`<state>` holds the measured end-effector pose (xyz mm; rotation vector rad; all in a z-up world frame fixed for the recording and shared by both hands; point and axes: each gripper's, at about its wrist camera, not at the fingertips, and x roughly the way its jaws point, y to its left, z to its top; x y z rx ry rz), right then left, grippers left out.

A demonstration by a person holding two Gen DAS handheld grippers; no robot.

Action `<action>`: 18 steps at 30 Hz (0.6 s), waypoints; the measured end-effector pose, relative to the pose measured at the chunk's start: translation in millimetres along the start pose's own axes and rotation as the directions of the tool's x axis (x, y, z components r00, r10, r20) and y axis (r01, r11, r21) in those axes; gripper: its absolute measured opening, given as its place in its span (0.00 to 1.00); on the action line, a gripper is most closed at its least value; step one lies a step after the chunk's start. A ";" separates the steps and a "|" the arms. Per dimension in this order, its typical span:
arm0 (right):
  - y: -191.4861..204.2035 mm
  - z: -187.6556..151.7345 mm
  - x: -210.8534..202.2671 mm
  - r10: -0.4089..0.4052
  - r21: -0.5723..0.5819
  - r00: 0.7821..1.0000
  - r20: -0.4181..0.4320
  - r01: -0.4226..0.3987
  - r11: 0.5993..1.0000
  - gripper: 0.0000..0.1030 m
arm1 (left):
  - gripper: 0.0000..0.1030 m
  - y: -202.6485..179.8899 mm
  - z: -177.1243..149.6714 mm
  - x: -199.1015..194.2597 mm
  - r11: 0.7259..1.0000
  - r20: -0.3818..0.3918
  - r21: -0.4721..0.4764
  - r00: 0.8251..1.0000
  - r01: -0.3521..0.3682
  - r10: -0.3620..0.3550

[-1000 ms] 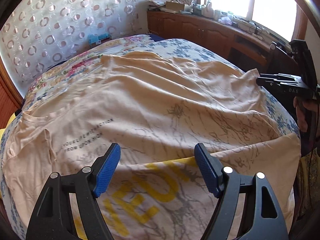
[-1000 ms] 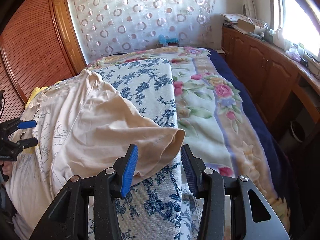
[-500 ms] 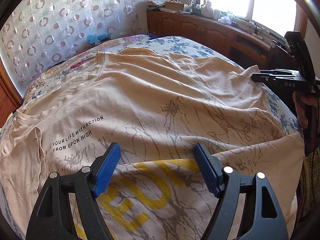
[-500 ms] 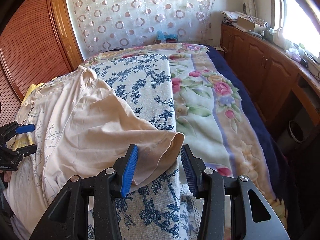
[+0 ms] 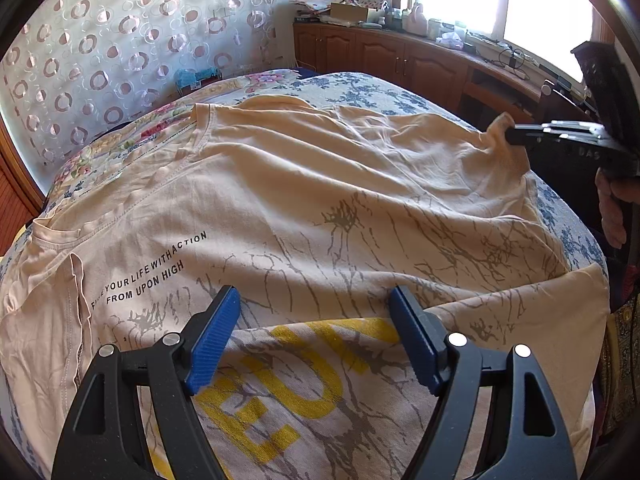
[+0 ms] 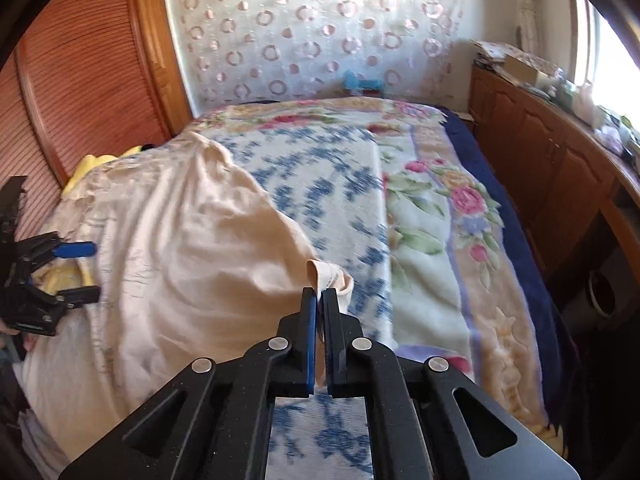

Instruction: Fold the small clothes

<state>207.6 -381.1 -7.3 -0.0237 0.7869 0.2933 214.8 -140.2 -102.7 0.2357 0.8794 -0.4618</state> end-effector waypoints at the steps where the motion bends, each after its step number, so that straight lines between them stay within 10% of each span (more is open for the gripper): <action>1: 5.2 4.0 -4.1 0.014 -0.016 1.000 0.013 -0.014 1.000 0.02 | 0.76 -0.5 -0.6 -0.6 1.000 -0.001 0.001 1.000 -0.002 0.002; 8: 60.9 41.7 -31.7 0.180 -0.128 0.979 0.097 -0.167 0.978 0.02 | 0.76 17.4 -7.7 -35.4 0.994 0.068 -0.064 0.994 0.091 -0.087; 18: 144.3 82.3 -9.9 0.392 -0.190 0.919 0.046 -0.378 0.906 0.02 | 0.76 52.0 -39.9 -111.1 0.992 0.187 -0.116 0.979 -0.055 0.076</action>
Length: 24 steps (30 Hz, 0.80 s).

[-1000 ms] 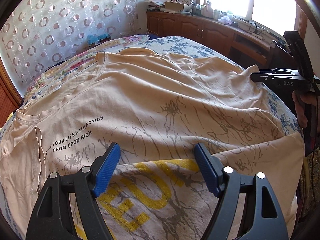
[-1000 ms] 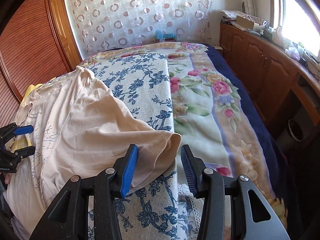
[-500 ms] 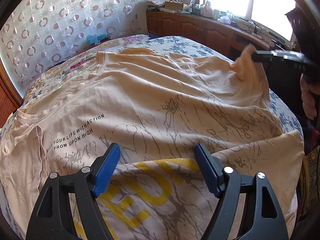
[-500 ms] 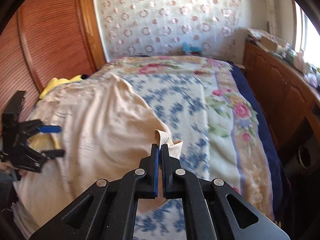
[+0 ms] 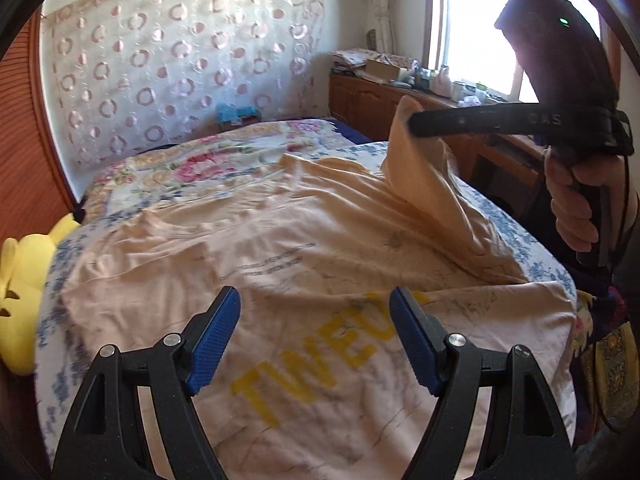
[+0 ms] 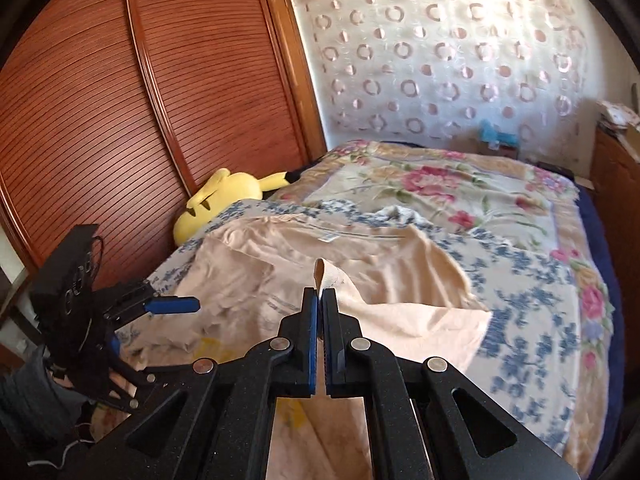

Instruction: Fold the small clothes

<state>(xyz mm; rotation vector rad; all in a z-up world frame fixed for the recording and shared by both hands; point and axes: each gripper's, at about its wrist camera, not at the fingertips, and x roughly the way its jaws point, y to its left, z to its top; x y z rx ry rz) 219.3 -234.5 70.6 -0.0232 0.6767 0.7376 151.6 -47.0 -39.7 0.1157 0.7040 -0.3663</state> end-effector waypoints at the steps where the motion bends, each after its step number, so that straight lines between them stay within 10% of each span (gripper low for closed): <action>1: 2.3 0.6 7.9 0.011 0.009 1.000 -0.013 -0.011 1.000 0.02 | 0.76 4.1 -1.4 -1.5 1.000 0.002 -0.001 1.000 -0.009 0.009; 6: 0.1 1.7 32.1 0.013 0.011 0.999 -0.048 -0.013 1.000 0.23 | 0.76 15.7 -14.9 -4.3 0.999 0.002 -0.020 1.000 -0.027 0.027; 24: -32.0 -89.8 3.9 -0.201 0.083 0.962 -0.186 0.219 0.972 0.30 | 0.76 -1.8 -30.0 -3.2 0.998 0.009 -0.066 1.000 0.012 -0.012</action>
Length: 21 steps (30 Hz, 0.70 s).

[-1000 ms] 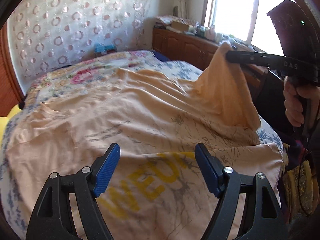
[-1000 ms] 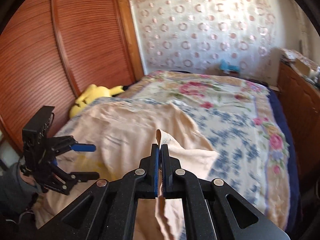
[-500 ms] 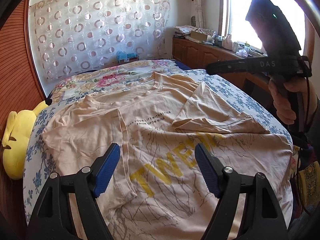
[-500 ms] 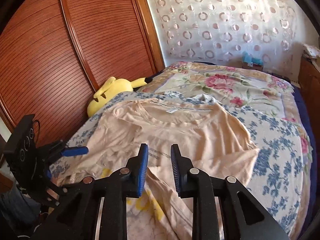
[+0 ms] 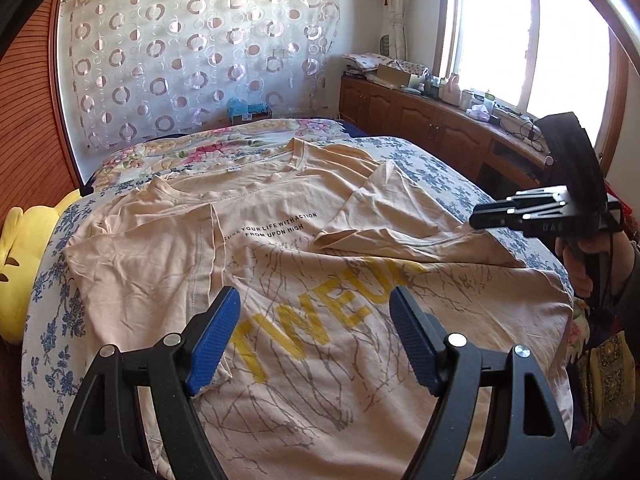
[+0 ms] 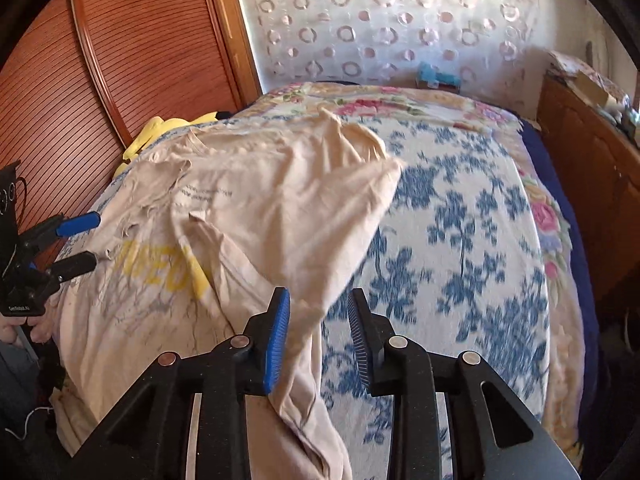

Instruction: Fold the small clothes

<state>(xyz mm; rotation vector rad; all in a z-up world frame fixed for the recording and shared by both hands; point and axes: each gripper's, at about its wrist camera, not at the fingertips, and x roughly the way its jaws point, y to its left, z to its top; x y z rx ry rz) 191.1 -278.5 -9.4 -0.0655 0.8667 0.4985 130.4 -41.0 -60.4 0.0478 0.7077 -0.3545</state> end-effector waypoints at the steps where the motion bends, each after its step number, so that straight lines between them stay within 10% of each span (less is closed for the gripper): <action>1: 0.9 -2.9 2.0 0.010 0.007 1.000 -0.012 -0.010 1.000 0.30 | 0.76 -0.5 -0.7 -0.3 1.000 -0.002 -0.001 1.000 0.004 -0.004; 5: 8.5 -6.8 9.0 0.025 -0.008 0.999 -0.038 -0.025 1.000 0.30 | 0.76 -1.4 -3.4 -1.9 1.000 -0.004 -0.003 1.000 0.003 -0.003; 8: 15.3 -6.7 9.0 0.034 -0.038 0.999 -0.018 -0.035 0.999 0.10 | 0.76 -0.7 -6.0 -3.2 1.000 -0.003 -0.009 1.000 -0.001 0.001; 21: 43.5 -32.1 -31.2 0.151 -0.134 0.987 0.050 -0.143 0.981 0.06 | 0.76 5.7 -12.6 -5.2 0.999 0.001 -0.036 1.000 -0.007 0.007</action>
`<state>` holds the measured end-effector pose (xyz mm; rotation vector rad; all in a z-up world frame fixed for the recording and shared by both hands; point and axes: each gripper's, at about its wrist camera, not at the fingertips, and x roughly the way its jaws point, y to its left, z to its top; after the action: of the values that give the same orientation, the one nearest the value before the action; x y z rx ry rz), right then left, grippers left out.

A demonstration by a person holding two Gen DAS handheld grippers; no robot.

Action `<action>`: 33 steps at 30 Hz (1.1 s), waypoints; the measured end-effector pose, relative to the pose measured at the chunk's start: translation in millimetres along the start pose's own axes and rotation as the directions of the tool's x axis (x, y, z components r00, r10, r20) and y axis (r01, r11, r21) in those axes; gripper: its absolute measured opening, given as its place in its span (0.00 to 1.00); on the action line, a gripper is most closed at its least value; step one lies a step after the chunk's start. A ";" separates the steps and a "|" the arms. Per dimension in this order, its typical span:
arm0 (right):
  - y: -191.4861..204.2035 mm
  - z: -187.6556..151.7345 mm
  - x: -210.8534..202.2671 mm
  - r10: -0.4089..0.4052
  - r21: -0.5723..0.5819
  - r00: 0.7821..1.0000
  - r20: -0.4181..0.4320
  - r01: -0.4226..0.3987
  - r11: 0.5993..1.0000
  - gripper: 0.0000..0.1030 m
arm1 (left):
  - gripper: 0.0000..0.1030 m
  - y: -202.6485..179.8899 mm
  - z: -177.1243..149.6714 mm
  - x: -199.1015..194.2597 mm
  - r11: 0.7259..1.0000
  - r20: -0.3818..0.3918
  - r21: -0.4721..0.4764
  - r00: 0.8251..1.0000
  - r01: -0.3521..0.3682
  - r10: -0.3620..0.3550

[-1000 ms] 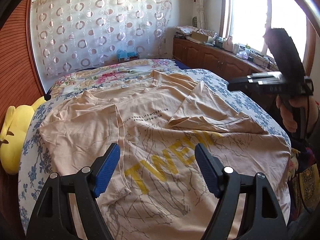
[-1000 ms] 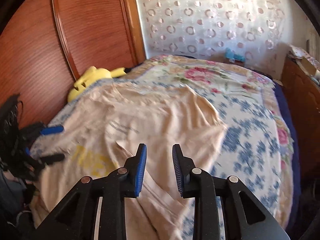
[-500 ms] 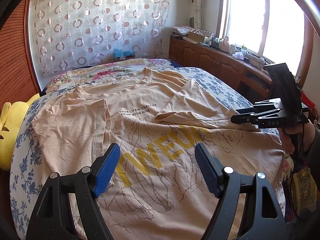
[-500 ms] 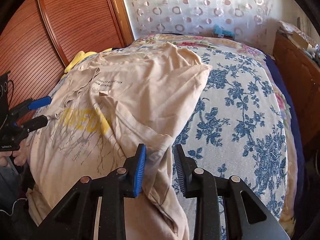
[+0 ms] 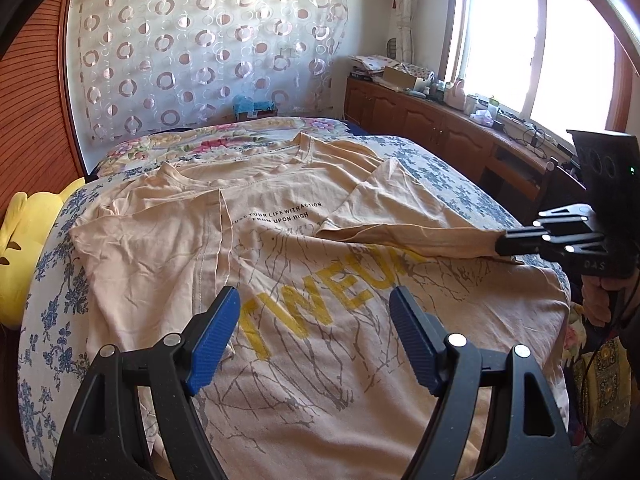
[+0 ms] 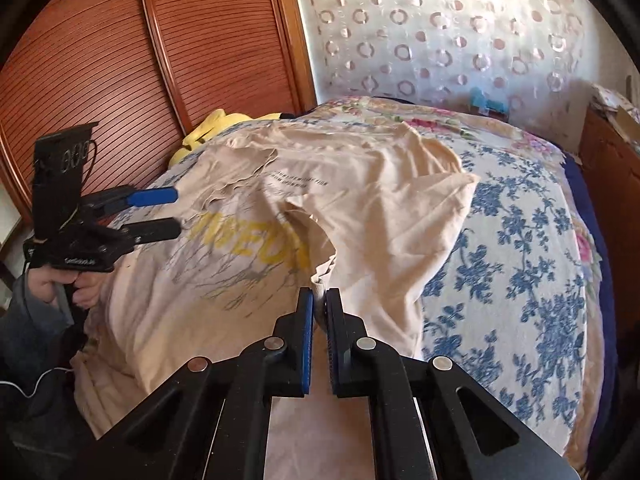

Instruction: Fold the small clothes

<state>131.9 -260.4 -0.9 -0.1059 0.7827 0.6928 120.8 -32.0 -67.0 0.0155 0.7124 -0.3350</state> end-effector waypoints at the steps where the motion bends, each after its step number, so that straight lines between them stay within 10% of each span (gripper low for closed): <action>1: 1.4 -2.1 1.2 0.017 0.004 1.000 -0.007 -0.017 1.000 0.06 | 0.76 0.2 -0.7 -0.3 1.000 0.000 -0.001 1.000 0.000 0.000; 11: 18.8 -24.3 20.6 -0.013 -0.061 0.991 -0.130 0.005 0.998 0.12 | 0.76 5.4 -0.3 -5.0 1.000 0.009 -0.012 1.000 -0.015 0.015; 22: 33.3 -12.5 15.4 -0.041 -0.073 0.996 -0.076 0.035 0.997 0.23 | 0.76 8.7 -0.6 -9.4 0.999 0.022 -0.007 0.999 -0.036 0.036; 27: 22.3 0.0 18.8 -0.087 -0.080 0.995 -0.049 0.083 0.993 0.51 | 0.76 24.7 2.3 -13.5 0.998 0.030 -0.007 0.998 -0.061 0.061; 33: -15.9 26.0 39.4 -0.144 -0.037 0.988 -0.049 0.142 0.989 0.51 | 0.76 79.6 14.4 -15.8 0.989 0.018 -0.048 0.990 -0.139 0.140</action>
<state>177.3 -243.1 -11.6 -0.2088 0.8053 0.5691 143.2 46.2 -53.9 0.0180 0.6939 -0.1839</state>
